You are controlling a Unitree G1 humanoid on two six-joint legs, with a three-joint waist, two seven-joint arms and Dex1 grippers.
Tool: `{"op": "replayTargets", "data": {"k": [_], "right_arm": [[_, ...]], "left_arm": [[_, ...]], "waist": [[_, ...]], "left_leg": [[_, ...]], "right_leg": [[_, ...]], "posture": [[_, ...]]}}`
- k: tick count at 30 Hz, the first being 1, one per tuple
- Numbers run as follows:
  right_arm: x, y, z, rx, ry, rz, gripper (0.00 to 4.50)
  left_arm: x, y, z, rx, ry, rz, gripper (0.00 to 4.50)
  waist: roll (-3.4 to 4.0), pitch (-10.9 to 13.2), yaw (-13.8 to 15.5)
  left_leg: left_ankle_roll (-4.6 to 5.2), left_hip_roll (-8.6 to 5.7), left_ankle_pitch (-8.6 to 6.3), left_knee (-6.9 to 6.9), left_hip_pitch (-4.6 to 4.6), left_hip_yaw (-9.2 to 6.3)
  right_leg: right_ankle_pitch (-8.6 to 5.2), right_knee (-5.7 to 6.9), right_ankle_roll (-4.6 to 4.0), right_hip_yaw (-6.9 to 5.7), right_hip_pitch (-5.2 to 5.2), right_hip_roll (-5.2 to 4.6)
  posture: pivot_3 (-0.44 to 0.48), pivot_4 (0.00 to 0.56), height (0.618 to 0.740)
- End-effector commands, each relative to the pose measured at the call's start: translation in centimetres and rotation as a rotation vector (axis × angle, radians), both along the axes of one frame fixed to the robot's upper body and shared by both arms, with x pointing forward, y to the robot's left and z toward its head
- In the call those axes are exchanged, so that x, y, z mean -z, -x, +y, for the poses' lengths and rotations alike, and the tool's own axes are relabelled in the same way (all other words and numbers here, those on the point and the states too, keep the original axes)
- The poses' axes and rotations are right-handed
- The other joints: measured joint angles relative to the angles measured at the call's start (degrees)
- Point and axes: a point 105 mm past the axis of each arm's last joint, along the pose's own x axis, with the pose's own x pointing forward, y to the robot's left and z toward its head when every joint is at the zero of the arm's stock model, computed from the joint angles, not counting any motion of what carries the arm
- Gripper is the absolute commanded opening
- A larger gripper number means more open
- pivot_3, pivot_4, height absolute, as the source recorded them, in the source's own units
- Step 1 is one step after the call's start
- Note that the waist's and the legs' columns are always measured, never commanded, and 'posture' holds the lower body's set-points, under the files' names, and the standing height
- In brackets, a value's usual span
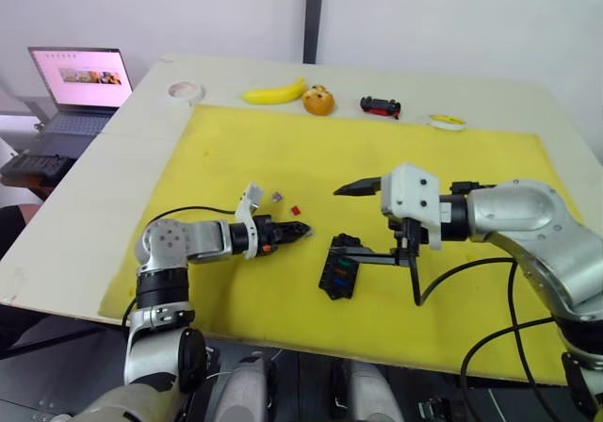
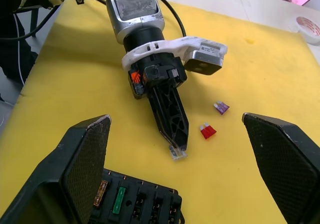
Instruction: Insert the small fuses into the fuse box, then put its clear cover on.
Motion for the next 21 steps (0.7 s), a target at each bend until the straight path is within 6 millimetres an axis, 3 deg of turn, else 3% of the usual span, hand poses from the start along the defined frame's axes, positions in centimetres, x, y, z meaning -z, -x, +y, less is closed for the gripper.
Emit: {"op": "replayTargets", "data": {"k": [1,15,18,21], "right_arm": [[-0.84,0.43,0.33,-0.017,-0.003,-0.046,4.5],[-0.85,0.38,0.23,-0.013,-0.005,-0.045,4.5],[-0.84,0.39,0.19,-0.012,-0.005,-0.044,4.5],[-0.84,0.4,0.17,-0.011,-0.005,-0.043,4.5]], "left_arm": [[1.88,0.53,-0.29,0.013,-0.061,0.052,1.05],[2.52,0.74,-0.13,0.008,-0.081,0.053,1.05],[2.56,0.75,-0.17,0.006,-0.08,0.057,0.2],[2.56,0.72,-0.14,0.003,-0.076,0.059,0.2]], "waist": [[0.0,0.0,0.01],[0.0,-0.02,-0.01],[0.0,-0.02,-0.03],[0.03,-0.05,-0.08]], "left_leg": [[0.0,0.0,0.0,0.0,0.0,0.0],[0.01,0.0,0.0,0.0,0.01,-0.01],[0.01,0.0,0.0,0.0,0.01,-0.01],[0.01,0.0,0.0,0.0,0.03,0.0]], "right_leg": [[0.0,0.0,0.0,0.0,0.0,0.0],[0.0,0.01,0.0,0.0,0.01,0.0],[0.0,0.01,0.0,0.0,0.01,0.0],[0.0,0.02,0.0,0.01,0.01,0.0]], "posture": [[0.0,0.15,0.737],[0.0,0.15,0.737],[0.0,0.15,0.737],[0.0,0.15,0.737]]}}
